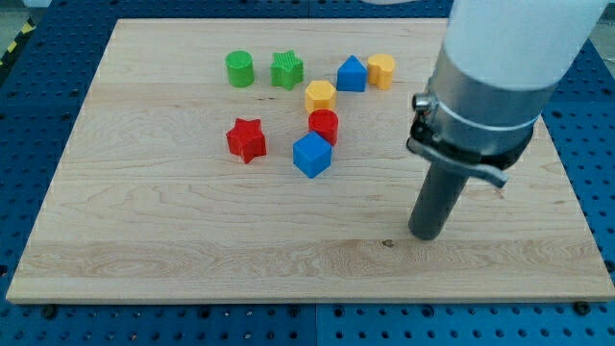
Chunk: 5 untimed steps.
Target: Move the yellow heart diagonally to the red circle
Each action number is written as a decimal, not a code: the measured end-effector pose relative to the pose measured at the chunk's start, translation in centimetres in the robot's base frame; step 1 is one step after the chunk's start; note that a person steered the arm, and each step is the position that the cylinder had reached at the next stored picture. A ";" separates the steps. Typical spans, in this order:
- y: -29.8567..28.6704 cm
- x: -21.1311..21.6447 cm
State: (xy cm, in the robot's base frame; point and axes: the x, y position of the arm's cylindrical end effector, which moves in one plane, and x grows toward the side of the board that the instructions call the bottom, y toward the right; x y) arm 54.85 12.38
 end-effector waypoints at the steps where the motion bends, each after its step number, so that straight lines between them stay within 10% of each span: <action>1: 1.1 -4.0; 5: 1.4 -11.5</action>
State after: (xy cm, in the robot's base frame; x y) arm 43.37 13.82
